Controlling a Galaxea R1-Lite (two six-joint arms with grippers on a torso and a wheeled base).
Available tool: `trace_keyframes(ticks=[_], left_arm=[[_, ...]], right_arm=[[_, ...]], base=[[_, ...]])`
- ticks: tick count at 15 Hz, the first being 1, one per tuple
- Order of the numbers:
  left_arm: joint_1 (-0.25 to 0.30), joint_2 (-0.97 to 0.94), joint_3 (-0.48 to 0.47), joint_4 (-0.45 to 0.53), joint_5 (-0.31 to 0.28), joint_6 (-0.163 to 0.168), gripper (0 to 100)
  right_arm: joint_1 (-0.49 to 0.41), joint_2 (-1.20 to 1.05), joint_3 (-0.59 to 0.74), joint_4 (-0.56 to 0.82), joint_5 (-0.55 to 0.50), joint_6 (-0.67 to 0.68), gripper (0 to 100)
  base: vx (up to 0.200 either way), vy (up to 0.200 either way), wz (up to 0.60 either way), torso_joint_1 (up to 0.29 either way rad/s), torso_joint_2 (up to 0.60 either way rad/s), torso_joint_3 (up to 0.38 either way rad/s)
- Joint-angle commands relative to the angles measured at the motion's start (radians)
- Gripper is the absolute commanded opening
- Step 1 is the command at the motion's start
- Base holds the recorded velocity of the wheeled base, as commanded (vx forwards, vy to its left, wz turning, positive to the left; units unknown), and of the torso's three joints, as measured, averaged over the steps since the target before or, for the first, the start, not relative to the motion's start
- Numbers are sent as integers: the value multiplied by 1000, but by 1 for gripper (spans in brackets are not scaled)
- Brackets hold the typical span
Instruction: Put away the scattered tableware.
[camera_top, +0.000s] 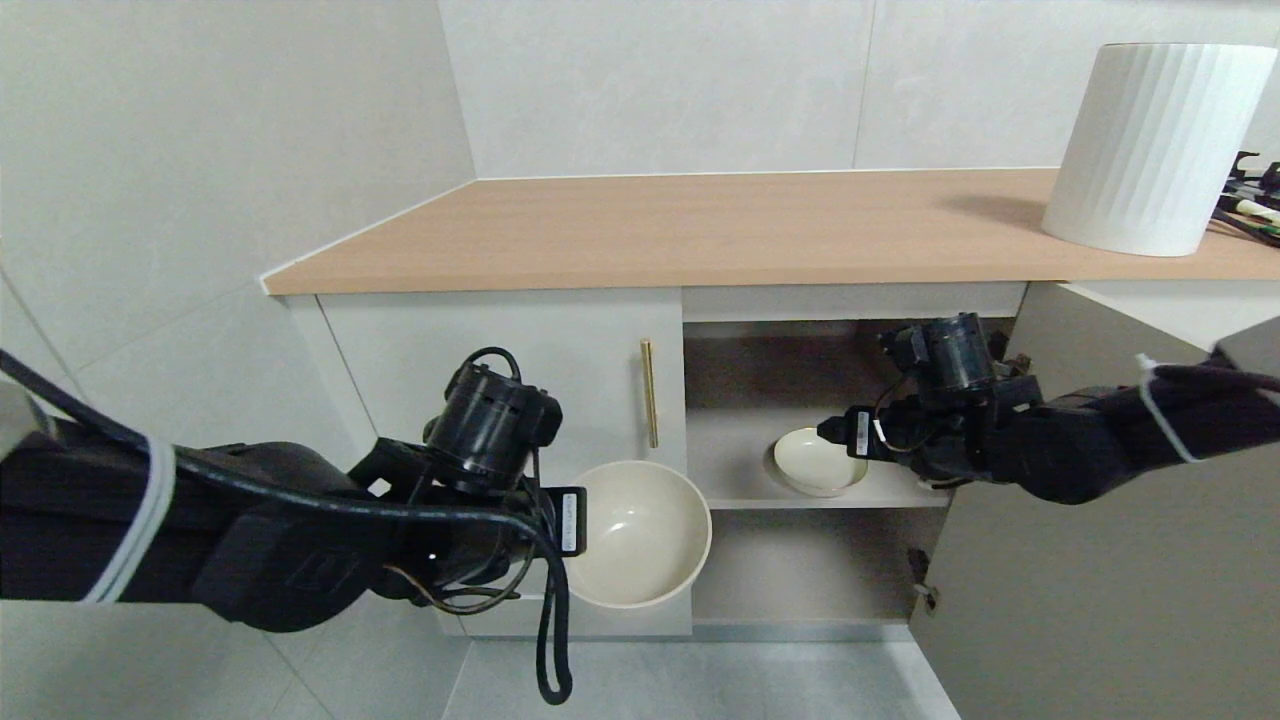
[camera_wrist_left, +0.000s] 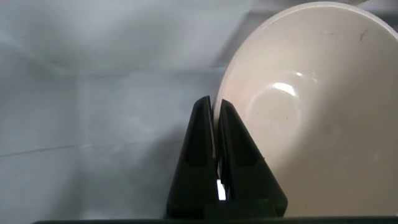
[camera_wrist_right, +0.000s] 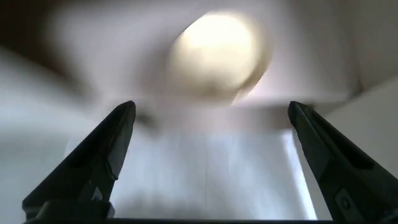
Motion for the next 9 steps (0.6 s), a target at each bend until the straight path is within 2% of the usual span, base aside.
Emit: trace_keyframes(ticks=[1,4,9], left_arm=[[-31,66,-1,-2,21,0,0],[-63,69,1,-3,36,0,0],[-100,39,5,-5,58,-6,0]], right_arm=[[173,-283,99,167,42,-34,100],[342,-315,122,250,42,-30,100],[395,-194,116,242,45,25,100]], base=[[0,0,0,0,0,0],[0,0,0,0,0,0],[0,0,0,0,0,0]])
